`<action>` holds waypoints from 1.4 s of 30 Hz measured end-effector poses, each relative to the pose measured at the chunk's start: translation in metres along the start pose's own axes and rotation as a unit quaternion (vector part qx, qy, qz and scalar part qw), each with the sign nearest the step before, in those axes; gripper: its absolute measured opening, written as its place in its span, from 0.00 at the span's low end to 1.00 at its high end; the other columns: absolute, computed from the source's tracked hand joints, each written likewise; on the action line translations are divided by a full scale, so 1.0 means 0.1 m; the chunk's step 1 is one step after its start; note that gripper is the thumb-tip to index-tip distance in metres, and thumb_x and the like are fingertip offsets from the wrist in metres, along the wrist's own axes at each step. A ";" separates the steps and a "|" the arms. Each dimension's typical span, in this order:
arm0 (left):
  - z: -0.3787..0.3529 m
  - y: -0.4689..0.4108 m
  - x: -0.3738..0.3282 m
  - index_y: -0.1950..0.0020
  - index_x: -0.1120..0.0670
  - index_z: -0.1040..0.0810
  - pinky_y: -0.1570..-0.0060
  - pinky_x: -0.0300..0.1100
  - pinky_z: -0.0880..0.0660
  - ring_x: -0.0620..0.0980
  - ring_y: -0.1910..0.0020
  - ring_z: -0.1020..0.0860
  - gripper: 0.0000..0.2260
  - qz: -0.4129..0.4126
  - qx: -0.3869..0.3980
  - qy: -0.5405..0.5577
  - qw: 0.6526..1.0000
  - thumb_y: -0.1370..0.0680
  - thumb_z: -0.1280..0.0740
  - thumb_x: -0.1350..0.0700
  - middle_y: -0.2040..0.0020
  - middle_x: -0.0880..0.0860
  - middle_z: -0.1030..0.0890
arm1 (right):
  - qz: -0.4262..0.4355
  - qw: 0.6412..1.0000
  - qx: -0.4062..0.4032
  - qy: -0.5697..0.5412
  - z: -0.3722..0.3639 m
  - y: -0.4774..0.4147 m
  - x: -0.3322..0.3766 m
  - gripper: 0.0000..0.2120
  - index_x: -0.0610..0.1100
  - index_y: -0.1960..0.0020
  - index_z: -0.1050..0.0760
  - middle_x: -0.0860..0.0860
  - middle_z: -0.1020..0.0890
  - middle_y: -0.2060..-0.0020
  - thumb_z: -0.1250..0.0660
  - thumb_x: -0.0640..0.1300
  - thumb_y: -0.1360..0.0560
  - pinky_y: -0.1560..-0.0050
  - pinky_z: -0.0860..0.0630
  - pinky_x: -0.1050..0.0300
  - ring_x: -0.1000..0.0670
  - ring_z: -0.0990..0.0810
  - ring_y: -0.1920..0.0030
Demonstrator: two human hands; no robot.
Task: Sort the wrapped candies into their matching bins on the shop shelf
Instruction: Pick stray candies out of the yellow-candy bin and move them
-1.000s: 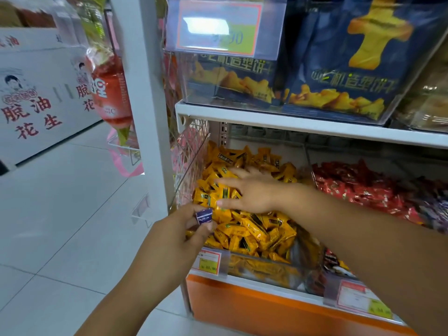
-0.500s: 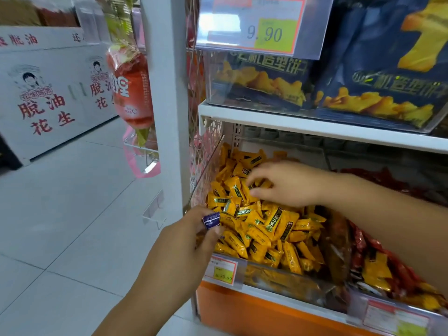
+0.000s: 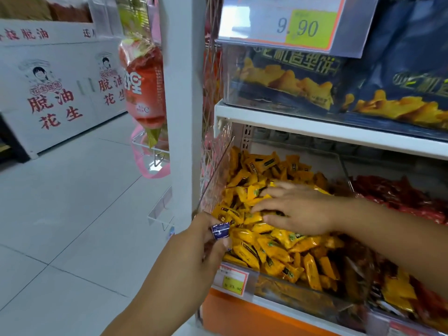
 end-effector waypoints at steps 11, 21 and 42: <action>0.01 -0.02 -0.01 0.51 0.39 0.32 0.54 0.38 0.25 0.37 0.58 0.22 0.04 -0.011 0.014 -0.004 1.000 0.20 0.37 0.48 0.57 0.40 0.18 | 0.007 0.983 -0.055 -0.176 0.46 0.13 -0.01 0.14 0.60 0.38 0.23 0.60 0.36 0.27 0.39 0.57 0.22 0.31 0.49 0.66 0.58 0.39 0.27; 0.04 -0.09 0.02 0.49 0.35 0.32 0.54 0.43 0.23 0.40 0.55 0.19 0.07 -0.018 0.000 -0.035 0.999 0.20 0.38 0.49 0.55 0.42 0.17 | 0.004 1.000 -0.007 0.002 0.00 -0.76 0.23 0.21 0.63 0.29 0.37 0.58 0.39 0.24 0.47 0.63 0.21 0.26 0.63 0.37 0.47 0.57 0.22; -0.01 -0.05 -0.05 0.48 0.39 0.27 0.49 0.47 0.21 0.37 0.54 0.19 0.06 -0.024 0.012 0.052 0.998 0.20 0.37 0.51 0.56 0.38 0.17 | -0.106 0.977 0.151 -0.106 0.24 0.35 -0.43 0.51 0.69 0.26 0.57 0.52 0.48 0.22 0.24 0.45 0.31 0.42 0.33 0.70 0.53 0.31 0.34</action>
Point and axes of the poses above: each hand's wrist, its own y-axis away from the middle knuckle, its own z-axis out of the back of the hand, x = y × z, the point moved 3 cm from there along -y, towards the middle knuckle
